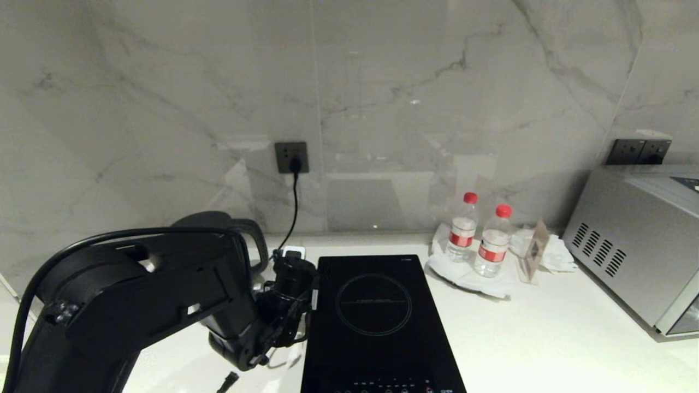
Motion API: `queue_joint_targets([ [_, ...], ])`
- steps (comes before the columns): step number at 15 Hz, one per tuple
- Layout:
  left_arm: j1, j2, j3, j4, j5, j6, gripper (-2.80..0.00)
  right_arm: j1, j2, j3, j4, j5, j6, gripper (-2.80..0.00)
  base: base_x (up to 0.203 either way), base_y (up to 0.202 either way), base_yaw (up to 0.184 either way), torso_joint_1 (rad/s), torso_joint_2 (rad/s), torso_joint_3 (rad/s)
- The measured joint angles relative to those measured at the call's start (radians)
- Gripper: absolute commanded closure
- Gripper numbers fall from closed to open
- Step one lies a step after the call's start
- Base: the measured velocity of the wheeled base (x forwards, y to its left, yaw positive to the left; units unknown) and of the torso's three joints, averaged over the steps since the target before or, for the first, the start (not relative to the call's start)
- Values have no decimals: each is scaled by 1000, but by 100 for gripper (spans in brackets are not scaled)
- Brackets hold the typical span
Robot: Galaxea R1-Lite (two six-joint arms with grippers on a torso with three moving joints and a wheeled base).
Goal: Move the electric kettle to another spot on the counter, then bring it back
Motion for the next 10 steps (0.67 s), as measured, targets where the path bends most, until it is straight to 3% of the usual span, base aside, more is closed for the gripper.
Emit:
queue_joint_targets([
  [3, -11, 41, -54, 46, 0, 18, 0, 0, 0, 0, 0, 0, 0, 0, 0, 0, 0, 0, 0, 0],
  [4, -7, 56, -80, 63, 1, 18, -280, 0, 0, 0, 0, 0, 0, 0, 0, 0, 0, 0, 0, 0],
  [7, -3, 87, -139, 112, 5, 23, -280, 0, 0, 0, 0, 0, 0, 0, 0, 0, 0, 0, 0, 0],
  [10, 21, 119, -199, 118, 12, 69, -280, 0, 0, 0, 0, 0, 0, 0, 0, 0, 0, 0, 0, 0],
])
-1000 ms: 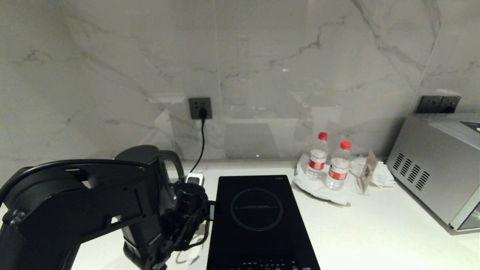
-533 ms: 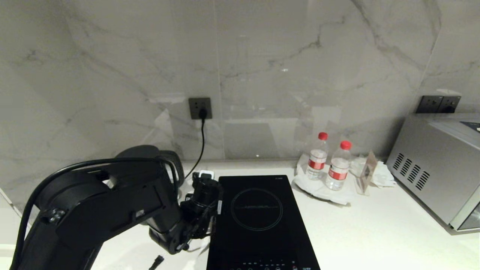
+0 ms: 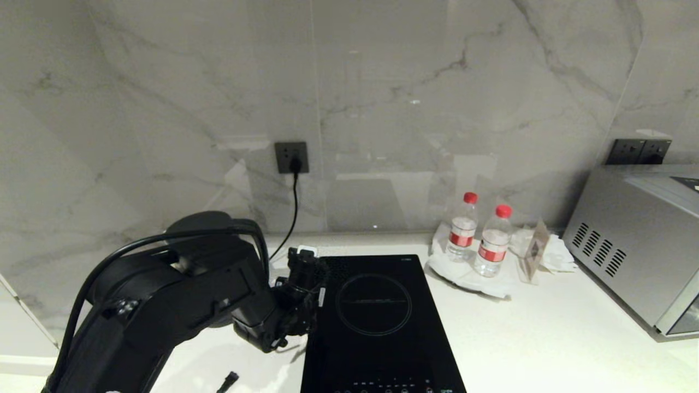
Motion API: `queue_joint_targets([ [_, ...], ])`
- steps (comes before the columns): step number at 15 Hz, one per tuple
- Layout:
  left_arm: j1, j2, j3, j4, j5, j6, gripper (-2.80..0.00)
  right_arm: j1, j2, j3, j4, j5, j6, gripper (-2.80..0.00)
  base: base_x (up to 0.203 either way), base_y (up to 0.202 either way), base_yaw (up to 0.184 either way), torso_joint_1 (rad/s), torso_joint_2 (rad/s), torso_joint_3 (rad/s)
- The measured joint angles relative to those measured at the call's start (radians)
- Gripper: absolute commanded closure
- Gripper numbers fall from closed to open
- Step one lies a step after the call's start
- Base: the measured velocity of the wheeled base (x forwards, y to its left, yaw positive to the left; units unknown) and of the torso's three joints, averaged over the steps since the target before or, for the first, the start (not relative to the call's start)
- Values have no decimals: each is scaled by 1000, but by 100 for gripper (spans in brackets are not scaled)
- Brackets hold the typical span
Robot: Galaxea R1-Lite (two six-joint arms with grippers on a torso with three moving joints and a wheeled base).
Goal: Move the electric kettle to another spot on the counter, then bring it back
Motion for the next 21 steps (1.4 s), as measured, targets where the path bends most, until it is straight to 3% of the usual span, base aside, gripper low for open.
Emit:
queue_joint_targets([
  [5, 38, 36, -51, 21, 0, 15, -280, 0, 0, 0, 0, 0, 0, 0, 0, 0, 0, 0, 0, 0],
  [11, 73, 21, -63, 127, -12, 12, -280, 0, 0, 0, 0, 0, 0, 0, 0, 0, 0, 0, 0, 0],
  [21, 20, -119, 94, 124, -57, 5, -280, 0, 0, 0, 0, -1, 0, 0, 0, 0, 0, 1, 2, -70],
])
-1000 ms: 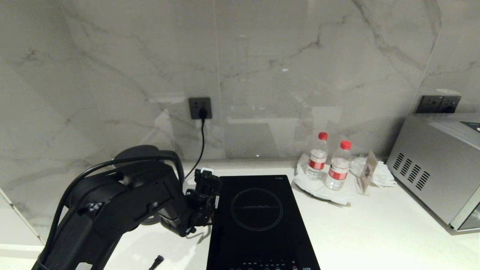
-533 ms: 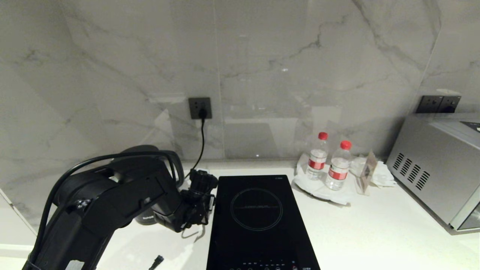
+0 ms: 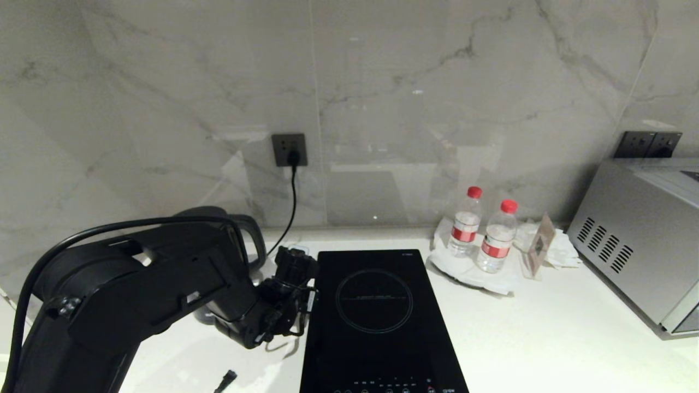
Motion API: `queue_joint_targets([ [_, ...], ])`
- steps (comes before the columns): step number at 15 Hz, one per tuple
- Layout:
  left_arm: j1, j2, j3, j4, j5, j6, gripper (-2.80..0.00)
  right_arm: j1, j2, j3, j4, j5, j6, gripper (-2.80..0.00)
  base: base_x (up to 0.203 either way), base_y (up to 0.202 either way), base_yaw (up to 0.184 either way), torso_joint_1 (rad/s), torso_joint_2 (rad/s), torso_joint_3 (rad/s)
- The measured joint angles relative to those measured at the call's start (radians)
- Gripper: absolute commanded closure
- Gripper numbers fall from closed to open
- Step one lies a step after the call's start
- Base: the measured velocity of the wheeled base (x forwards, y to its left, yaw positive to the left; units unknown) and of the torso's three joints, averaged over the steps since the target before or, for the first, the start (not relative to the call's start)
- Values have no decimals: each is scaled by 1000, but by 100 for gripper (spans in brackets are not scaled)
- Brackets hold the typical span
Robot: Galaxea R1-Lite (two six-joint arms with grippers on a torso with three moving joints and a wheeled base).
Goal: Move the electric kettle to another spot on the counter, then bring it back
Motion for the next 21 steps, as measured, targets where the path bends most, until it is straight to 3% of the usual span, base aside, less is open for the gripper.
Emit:
queue_joint_targets([
  [7, -31, -46, 37, -1, 2, -15, -280, 0, 0, 0, 0, 1, 0, 0, 0, 0, 0, 4, 2, -175],
  [10, -31, -58, 62, -68, 5, -15, -280, 0, 0, 0, 0, 1, 0, 0, 0, 0, 0, 1, 2, -21],
  [13, -7, -48, 54, -110, 12, -14, -280, 0, 0, 0, 0, 0, 0, 0, 0, 0, 0, 0, 0, 0],
  [21, 68, 7, -23, -84, 45, -13, -280, 0, 0, 0, 0, 1, 0, 0, 0, 0, 0, 3, 1, 0],
])
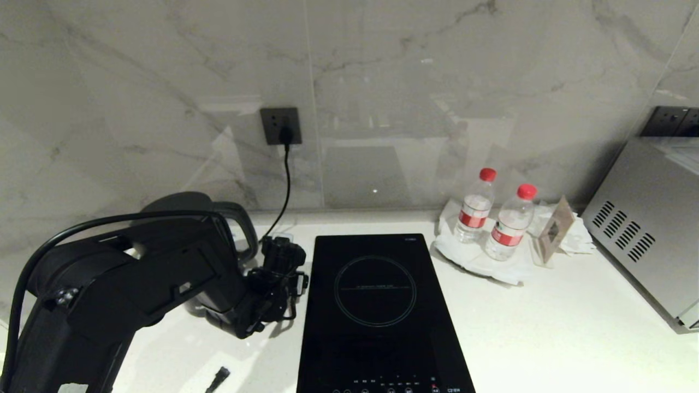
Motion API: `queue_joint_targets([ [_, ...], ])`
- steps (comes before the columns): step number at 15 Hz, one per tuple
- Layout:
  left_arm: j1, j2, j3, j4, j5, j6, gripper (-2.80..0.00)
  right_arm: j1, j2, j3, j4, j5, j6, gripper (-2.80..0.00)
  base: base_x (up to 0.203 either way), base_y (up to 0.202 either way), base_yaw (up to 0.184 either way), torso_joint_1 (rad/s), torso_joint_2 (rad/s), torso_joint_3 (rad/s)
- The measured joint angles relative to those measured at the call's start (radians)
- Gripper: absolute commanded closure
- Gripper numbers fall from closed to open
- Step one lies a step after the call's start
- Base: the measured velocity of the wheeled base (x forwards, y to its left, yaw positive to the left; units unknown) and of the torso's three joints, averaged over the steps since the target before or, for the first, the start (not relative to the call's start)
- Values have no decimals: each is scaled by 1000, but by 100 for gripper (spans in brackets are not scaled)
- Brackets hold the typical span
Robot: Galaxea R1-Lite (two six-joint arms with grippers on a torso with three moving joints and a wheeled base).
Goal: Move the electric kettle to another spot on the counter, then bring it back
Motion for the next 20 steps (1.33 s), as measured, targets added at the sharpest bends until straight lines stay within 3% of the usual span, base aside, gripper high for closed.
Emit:
queue_joint_targets([
  [20, 41, 18, -9, -8, -10, -2, -280, 0, 0, 0, 0, 0, 0, 0, 0, 0, 0, 0, 0, 0],
])
